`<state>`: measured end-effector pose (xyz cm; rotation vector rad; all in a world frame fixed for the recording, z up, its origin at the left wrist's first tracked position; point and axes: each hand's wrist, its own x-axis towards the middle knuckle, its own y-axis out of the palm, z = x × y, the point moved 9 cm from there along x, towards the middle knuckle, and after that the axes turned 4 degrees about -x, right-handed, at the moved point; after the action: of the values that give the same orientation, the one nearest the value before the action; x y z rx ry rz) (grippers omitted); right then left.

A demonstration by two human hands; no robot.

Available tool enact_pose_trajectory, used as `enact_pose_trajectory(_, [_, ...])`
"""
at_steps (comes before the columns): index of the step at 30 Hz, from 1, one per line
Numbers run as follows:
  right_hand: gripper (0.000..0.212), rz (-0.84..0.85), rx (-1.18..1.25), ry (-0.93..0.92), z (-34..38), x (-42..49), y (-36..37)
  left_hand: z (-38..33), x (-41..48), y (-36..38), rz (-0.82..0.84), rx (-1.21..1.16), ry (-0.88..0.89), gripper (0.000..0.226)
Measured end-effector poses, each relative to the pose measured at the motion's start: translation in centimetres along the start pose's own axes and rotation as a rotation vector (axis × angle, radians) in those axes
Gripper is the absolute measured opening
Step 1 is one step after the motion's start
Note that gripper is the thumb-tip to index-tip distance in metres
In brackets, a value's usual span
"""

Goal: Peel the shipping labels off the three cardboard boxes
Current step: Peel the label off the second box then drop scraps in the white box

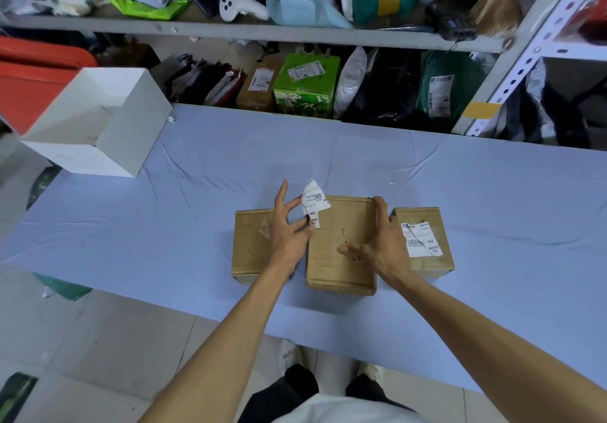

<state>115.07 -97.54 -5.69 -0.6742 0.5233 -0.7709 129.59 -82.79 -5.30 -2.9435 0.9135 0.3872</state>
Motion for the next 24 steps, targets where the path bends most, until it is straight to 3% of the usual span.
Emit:
enact_pose_trajectory(4, [0.084, -0.028, 0.072, -0.048, -0.2, 0.2, -0.2, 0.1, 0.0, 0.0, -0.002, -0.009, -0.007, 0.102])
enact_pose_trajectory(6, [0.081, -0.027, 0.076, -0.056, -0.2, 0.1, -0.3, 0.1, 0.0, 0.0, -0.002, -0.013, -0.017, 0.102])
enact_pose_trajectory(7, [0.089, -0.016, 0.067, -0.042, -0.2, 0.0, -0.3, 0.1, 0.0, 0.1, -0.001, -0.019, -0.020, 0.102])
enact_pose_trajectory(11, [0.154, 0.107, -0.131, 0.076, -0.5, -0.6, 0.9, -0.1, -0.1, 0.4, 0.002, -0.029, -0.016, 0.104])
enact_pose_trajectory(14, [0.161, 0.119, -0.196, 0.116, -0.3, -0.6, 1.0, -0.1, -0.3, 0.8, 0.001, -0.016, -0.009, 0.105])
enact_pose_trajectory(18, [0.126, 0.036, -0.160, 0.090, 0.0, -0.1, 0.3, -0.2, -0.1, 0.7, 0.008, 0.011, -0.011, 0.106])
enact_pose_trajectory(22, [0.054, -0.037, -0.094, 0.017, 0.2, 0.6, -0.6, 0.0, 0.2, 0.1, 0.008, 0.022, -0.028, 0.107])
enact_pose_trajectory(24, [0.045, -0.034, -0.089, 0.011, 0.3, 0.7, -0.8, 0.0, 0.2, 0.1, 0.012, 0.023, -0.025, 0.106])
